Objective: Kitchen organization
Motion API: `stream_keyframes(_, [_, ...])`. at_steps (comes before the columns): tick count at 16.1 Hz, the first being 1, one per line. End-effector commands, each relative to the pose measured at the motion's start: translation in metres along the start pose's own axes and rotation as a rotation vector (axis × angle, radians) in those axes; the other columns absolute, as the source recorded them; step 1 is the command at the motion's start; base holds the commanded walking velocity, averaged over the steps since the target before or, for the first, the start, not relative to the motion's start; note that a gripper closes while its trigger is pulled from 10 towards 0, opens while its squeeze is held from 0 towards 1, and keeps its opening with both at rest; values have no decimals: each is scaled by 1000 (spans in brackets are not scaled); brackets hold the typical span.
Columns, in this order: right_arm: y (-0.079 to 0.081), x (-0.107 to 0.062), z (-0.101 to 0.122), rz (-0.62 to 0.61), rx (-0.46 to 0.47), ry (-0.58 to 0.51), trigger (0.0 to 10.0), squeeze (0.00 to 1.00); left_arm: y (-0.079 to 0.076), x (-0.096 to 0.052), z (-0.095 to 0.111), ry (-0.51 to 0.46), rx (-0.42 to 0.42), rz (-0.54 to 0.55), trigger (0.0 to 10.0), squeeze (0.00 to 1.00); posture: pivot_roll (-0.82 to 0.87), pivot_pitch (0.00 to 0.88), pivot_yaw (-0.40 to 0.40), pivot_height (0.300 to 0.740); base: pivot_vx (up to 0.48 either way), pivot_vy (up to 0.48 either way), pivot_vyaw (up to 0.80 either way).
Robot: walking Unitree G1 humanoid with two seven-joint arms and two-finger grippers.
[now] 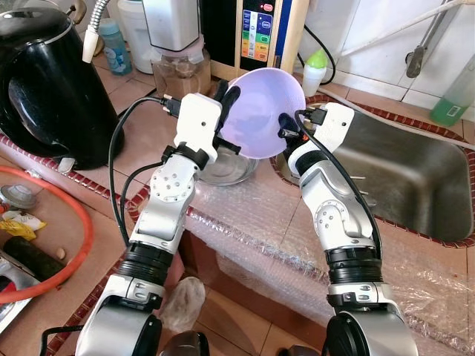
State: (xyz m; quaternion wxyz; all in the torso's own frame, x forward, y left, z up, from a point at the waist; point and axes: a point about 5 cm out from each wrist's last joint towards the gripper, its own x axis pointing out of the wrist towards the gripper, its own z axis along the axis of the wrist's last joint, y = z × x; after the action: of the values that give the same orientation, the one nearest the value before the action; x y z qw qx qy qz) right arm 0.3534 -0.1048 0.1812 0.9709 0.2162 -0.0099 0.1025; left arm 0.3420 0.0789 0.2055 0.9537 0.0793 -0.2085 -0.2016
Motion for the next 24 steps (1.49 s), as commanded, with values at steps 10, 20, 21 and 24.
stream_keyframes(10, [-45,-3,27,-222,-41,-107,0,0,-1,0,8,-37,36,-69,10000,1000,-24,46,5,740,0,0,0])
stream_keyframes(20, [-144,-21,14,-662,-264,34,2902,0,-13,-33,-34,312,-20,-444,10000,1000,2,77,26,740,0,0,0])
stream_keyframes(21, [-148,-23,4,-680,-238,71,5961,0,-12,-33,-33,321,-17,-457,10000,1000,8,82,32,740,0,0,0])
stream_keyframes(24, [-153,-26,-19,-701,-177,155,10000,0,-15,-34,-31,348,-24,-534,10000,1000,20,89,49,740,0,0,0])
